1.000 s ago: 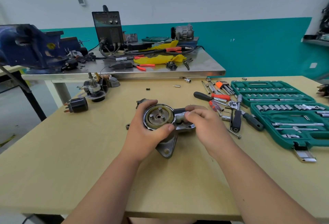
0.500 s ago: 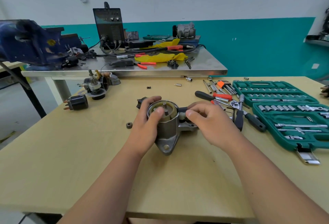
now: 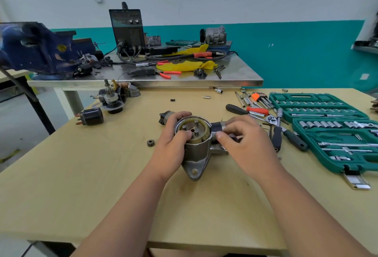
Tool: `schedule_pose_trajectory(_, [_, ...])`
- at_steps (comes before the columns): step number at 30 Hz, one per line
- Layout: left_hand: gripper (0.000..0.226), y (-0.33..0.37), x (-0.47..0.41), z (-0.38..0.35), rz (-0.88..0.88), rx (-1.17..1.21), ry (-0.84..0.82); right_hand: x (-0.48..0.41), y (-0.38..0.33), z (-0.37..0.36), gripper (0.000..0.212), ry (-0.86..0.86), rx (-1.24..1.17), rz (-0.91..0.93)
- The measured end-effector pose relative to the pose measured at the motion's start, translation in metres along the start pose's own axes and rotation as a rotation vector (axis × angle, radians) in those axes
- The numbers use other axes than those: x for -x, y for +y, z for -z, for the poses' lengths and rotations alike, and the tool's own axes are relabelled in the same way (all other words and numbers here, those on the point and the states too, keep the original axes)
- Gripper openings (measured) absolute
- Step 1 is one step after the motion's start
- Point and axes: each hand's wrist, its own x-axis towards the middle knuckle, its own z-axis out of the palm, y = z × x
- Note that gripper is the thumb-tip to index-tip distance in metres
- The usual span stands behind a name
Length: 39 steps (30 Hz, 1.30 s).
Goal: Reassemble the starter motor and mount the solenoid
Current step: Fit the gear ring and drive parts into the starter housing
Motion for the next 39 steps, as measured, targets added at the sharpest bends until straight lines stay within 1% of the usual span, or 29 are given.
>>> schedule_pose_trajectory(1, [0.038,0.000,0.000,0.000,-0.009,0.001,-0.005,-0.002,-0.003,0.002,0.004,0.001,-0.041,-0.006])
schedule_pose_trajectory(2, [0.039,0.001,0.001,-0.001,-0.020,0.001,-0.015,-0.006,-0.007,0.003,0.012,-0.046,-0.094,-0.033])
schedule_pose_trajectory(4, [0.040,0.003,0.002,-0.003,-0.043,0.003,-0.041,-0.016,-0.017,0.003,0.033,-0.250,-0.168,-0.136])
schedule_pose_trajectory(5, [0.040,0.004,0.002,-0.004,-0.050,0.006,-0.046,-0.022,-0.022,0.003,0.040,-0.360,-0.161,-0.181])
schedule_pose_trajectory(6, [0.040,0.004,0.003,-0.005,-0.056,0.011,-0.043,-0.027,-0.026,0.004,0.040,-0.453,-0.145,-0.222])
schedule_pose_trajectory(7, [0.040,0.005,0.003,-0.006,-0.060,0.016,-0.036,-0.031,-0.029,0.005,0.033,-0.517,-0.138,-0.259])
schedule_pose_trajectory(9, [0.040,0.006,0.003,-0.007,-0.062,0.021,-0.031,-0.037,-0.032,0.008,0.016,-0.587,-0.120,-0.304])
schedule_pose_trajectory(12, [0.038,0.006,0.002,-0.009,-0.067,0.034,-0.027,-0.041,-0.034,0.009,0.012,-0.651,-0.125,-0.340])
schedule_pose_trajectory(17, [0.035,0.003,0.000,-0.007,-0.043,0.033,0.066,-0.044,-0.040,0.001,0.015,-0.609,-0.093,-0.300])
schedule_pose_trajectory(20, [0.030,0.002,0.002,-0.003,-0.003,-0.037,0.041,-0.049,-0.040,-0.001,0.018,-0.555,-0.041,-0.259])
schedule_pose_trajectory(21, [0.037,0.002,0.003,-0.001,-0.002,-0.100,-0.008,-0.051,-0.039,-0.001,0.016,-0.518,-0.016,-0.228])
schedule_pose_trajectory(22, [0.051,0.001,0.002,0.001,-0.015,-0.169,-0.075,-0.054,-0.037,-0.001,0.014,-0.461,0.004,-0.189])
schedule_pose_trajectory(23, [0.066,0.001,0.002,0.002,-0.027,-0.229,-0.135,-0.056,-0.035,-0.001,0.013,-0.385,0.014,-0.151])
schedule_pose_trajectory(24, [0.074,0.001,0.001,0.002,-0.033,-0.260,-0.171,-0.054,-0.032,-0.003,0.014,-0.307,0.013,-0.123])
schedule_pose_trajectory(25, [0.074,0.001,0.001,0.003,-0.044,-0.281,-0.169,-0.051,-0.028,-0.005,0.019,-0.251,-0.004,-0.114])
schedule_pose_trajectory(26, [0.069,0.001,0.001,0.003,-0.059,-0.302,-0.135,-0.045,-0.024,-0.009,0.026,-0.232,-0.039,-0.118])
schedule_pose_trajectory(28, [0.060,0.003,0.001,0.003,-0.061,-0.359,-0.016,-0.029,-0.015,-0.020,0.041,-0.272,-0.055,-0.078])
schedule_pose_trajectory(29, [0.056,0.004,0.001,0.003,-0.056,-0.397,0.026,-0.023,-0.012,-0.025,0.048,-0.288,-0.025,-0.037])
schedule_pose_trajectory(30, [0.054,0.005,0.000,0.004,-0.060,-0.448,0.034,-0.019,-0.010,-0.027,0.053,-0.291,-0.005,-0.002])
schedule_pose_trajectory(31, [0.057,0.005,-0.001,0.007,-0.067,-0.518,0.005,-0.019,-0.009,-0.027,0.053,-0.288,-0.007,0.010])
schedule_pose_trajectory(33, [0.072,0.003,-0.002,0.015,-0.052,-0.599,-0.103,-0.021,-0.008,-0.023,0.044,-0.291,-0.076,0.011])
schedule_pose_trajectory(34, [0.074,0.002,-0.001,0.018,-0.040,-0.569,-0.122,-0.022,-0.006,-0.020,0.039,-0.300,-0.131,0.015])
schedule_pose_trajectory(35, [0.072,0.000,0.001,0.019,-0.040,-0.503,-0.119,-0.022,-0.004,-0.018,0.036,-0.308,-0.185,0.015])
schedule_pose_trajectory(37, [0.068,-0.002,0.006,0.014,-0.036,-0.335,-0.111,-0.021,-0.002,-0.015,0.035,-0.319,-0.266,0.007])
schedule_pose_trajectory(39, [0.076,-0.003,0.005,0.005,0.008,-0.187,-0.141,-0.018,-0.002,-0.012,0.033,-0.324,-0.315,-0.021])
